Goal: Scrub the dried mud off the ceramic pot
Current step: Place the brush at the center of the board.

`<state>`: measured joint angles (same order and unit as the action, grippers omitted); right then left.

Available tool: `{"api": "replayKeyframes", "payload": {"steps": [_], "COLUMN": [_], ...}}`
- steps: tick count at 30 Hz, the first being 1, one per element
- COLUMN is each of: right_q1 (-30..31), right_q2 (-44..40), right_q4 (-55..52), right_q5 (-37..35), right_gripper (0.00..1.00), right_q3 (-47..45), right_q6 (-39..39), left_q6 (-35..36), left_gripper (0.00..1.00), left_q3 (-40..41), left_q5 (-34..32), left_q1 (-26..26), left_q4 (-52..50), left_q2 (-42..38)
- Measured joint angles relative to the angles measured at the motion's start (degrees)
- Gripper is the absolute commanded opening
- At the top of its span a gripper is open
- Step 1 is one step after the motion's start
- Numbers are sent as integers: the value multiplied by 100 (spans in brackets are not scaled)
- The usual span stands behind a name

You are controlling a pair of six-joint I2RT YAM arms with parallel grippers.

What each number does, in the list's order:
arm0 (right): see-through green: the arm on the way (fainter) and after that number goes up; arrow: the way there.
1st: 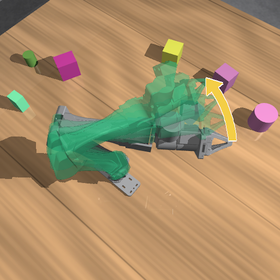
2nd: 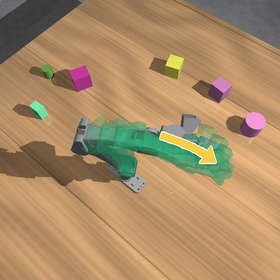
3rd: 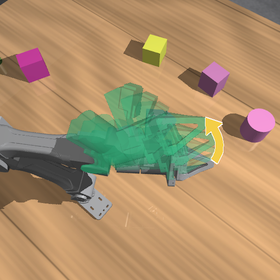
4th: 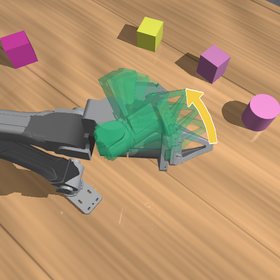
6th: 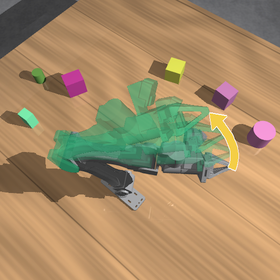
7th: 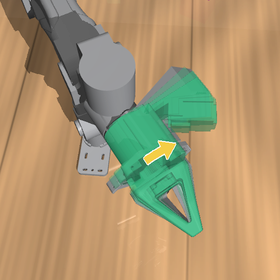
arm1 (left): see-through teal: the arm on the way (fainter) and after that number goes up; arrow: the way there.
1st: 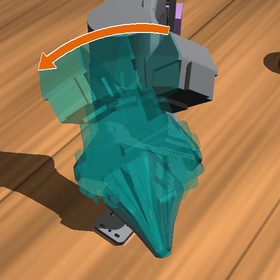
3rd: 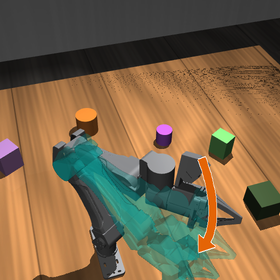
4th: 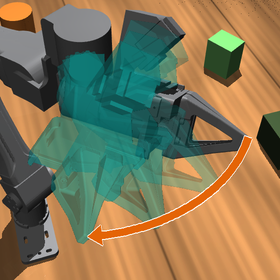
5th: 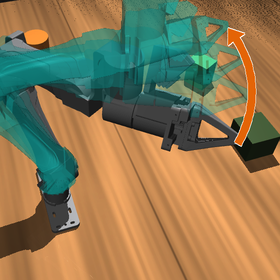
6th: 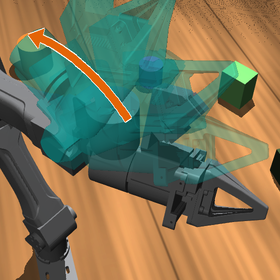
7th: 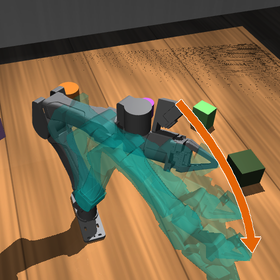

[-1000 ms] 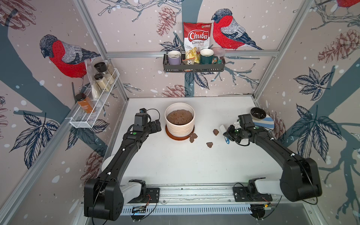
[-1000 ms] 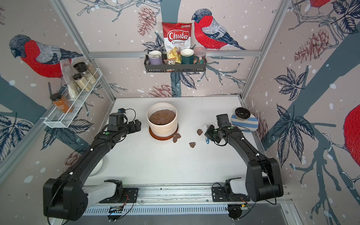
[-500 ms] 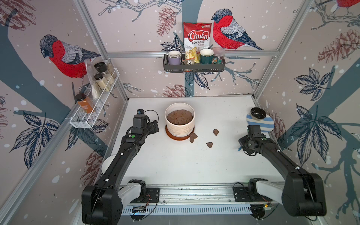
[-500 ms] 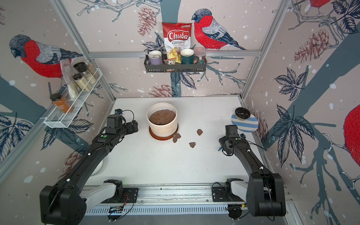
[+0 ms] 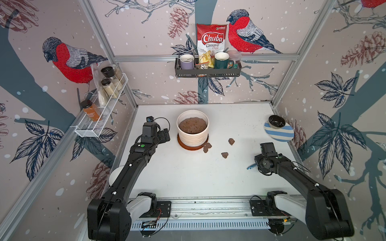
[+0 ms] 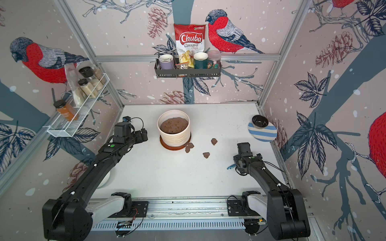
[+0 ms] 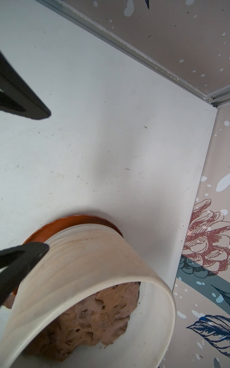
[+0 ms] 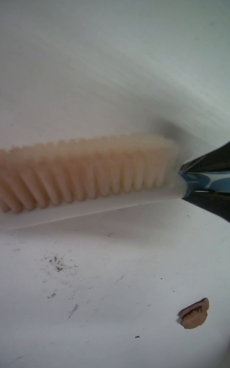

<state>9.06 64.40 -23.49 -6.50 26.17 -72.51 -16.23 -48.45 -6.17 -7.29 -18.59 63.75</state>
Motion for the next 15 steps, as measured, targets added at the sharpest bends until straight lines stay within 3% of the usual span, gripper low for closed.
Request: {"api": "replayKeyframes", "payload": {"steps": [9, 12, 13, 14, 15], "right_q1": [1067, 1375, 1488, 1598, 1718], "right_q2": [-26, -278, -374, -452, -520], "right_q4": [-210, -459, -544, -595, -632], "right_q5": [-391, -682, -815, -940, -1084], "right_gripper": [47, 62, 86, 98, 100], "right_q3": [625, 986, 1143, 1292, 1440], "right_q6": [31, 190, 249, 363, 452], "left_q6": [11, 17, 24, 37, 68], "left_gripper": [96, 96, 96, 96, 96], "left_q3": [2, 7, 11, 11, 13], "left_q5": [2, 2, 2, 4, 15], "left_q1": [0, 0, 0, 0, 0], "left_q4": [0, 2, 0, 2, 4], "left_q2": [-2, -15, -20, -22, -26]}}
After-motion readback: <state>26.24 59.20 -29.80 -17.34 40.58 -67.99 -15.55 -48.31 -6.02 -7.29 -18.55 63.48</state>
